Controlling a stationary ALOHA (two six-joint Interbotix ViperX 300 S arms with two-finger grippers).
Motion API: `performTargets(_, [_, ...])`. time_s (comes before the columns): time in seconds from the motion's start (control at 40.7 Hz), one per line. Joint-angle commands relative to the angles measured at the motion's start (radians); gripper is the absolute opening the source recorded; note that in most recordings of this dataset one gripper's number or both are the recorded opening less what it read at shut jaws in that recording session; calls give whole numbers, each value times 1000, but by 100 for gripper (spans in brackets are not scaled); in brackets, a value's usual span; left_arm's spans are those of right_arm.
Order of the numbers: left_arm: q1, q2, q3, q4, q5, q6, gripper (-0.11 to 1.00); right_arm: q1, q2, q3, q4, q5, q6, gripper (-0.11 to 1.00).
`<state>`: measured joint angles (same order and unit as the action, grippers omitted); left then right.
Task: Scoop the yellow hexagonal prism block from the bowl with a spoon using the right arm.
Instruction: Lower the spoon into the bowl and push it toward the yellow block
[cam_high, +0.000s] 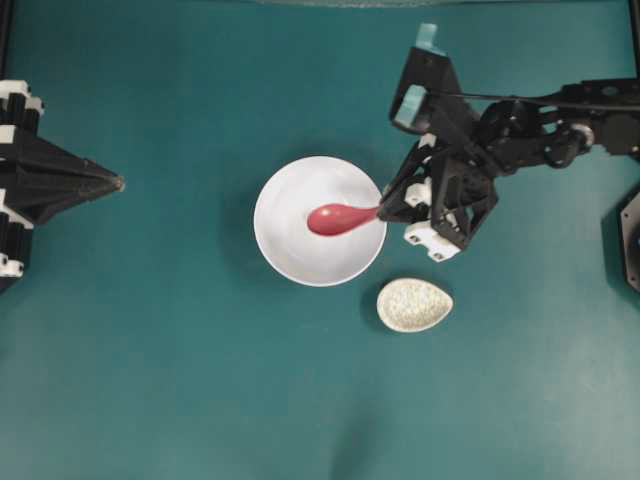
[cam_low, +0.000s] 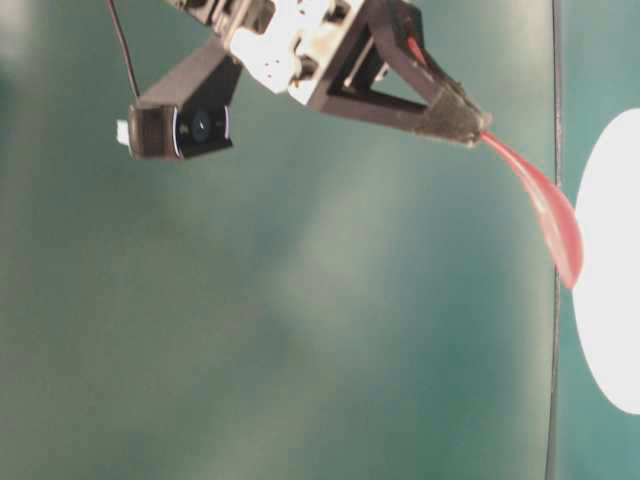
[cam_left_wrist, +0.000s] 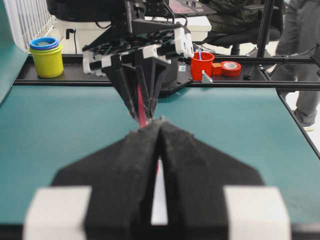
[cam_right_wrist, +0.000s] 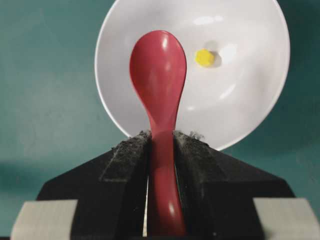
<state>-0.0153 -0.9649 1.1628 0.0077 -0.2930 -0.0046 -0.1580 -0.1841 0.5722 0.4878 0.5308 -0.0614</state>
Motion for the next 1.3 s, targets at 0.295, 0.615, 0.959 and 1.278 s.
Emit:
performTargets(0.295, [-5, 5, -29, 2, -11, -2, 0, -15, 57, -106, -189, 133, 207, 22])
performTargets(0.615, [-8, 5, -29, 3, -9, -2, 0, -9, 89, -147, -264, 221, 314, 22])
performTargets(0.959, [-8, 5, -29, 2, -11, -2, 0, 11, 153, -190, -264, 247, 316, 22])
performTargets(1.278, [-8, 5, -29, 3, -11, -2, 0, 28, 190, -190, -264, 247, 318, 22])
